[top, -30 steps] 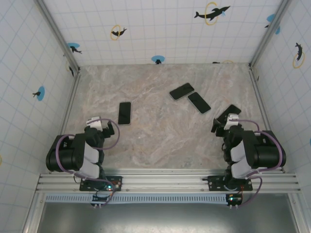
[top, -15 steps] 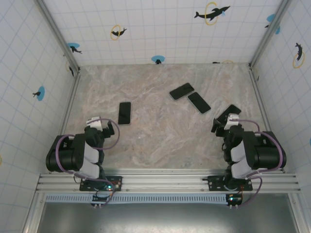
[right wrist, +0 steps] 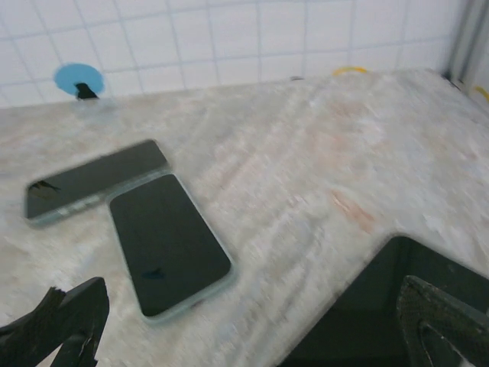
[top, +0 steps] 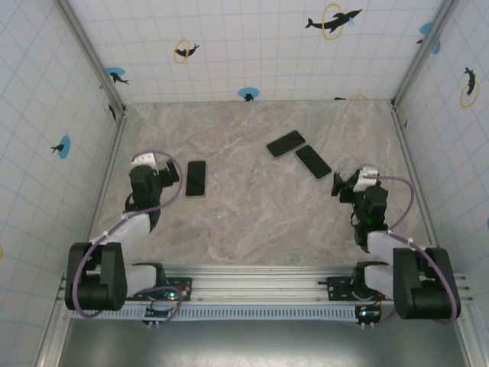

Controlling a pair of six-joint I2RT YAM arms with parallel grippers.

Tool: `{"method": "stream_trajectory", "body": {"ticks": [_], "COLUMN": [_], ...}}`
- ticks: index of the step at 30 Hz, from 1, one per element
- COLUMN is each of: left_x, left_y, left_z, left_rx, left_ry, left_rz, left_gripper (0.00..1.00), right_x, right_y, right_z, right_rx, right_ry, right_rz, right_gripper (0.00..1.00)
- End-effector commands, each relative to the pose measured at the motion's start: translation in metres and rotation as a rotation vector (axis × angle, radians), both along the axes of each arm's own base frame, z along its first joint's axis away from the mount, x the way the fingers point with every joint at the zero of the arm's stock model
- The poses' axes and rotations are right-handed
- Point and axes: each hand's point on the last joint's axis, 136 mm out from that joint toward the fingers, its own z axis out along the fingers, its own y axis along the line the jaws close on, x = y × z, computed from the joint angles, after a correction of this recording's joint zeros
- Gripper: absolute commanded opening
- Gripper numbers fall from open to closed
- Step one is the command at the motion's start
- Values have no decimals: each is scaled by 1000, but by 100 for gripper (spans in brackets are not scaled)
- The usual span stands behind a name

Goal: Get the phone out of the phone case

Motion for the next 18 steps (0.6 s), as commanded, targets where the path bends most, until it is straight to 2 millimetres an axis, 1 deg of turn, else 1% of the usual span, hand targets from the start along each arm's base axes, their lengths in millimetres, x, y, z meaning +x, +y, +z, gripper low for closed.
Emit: {"method": "stream_trajectory", "body": {"ticks": [1,5,8,14,18], "left_x": [-21,-23,-24,-25,-25], "left_y": [-5,-30,-45,-71,-85], "left_z": [-33,-39,-47,-70,-85], "left_rx": [-78,-113,-108,-134,-85], "left_ry": [273,396,495,634,710], "left_rz": [49,-46,-89,-161,-197], "left_gripper": [98,98,98,98,98], "right_x": [1,-2,-9,-27,-36], "right_y": [24,54,77,118,139], "right_z": [8,21,25,34,36], "right_rx": [19,36,38,67,75], "right_ry": [64,114,181,247,260], "right_rz": [101,210,281,394,438], "right_gripper": [99,99,99,99,99]}}
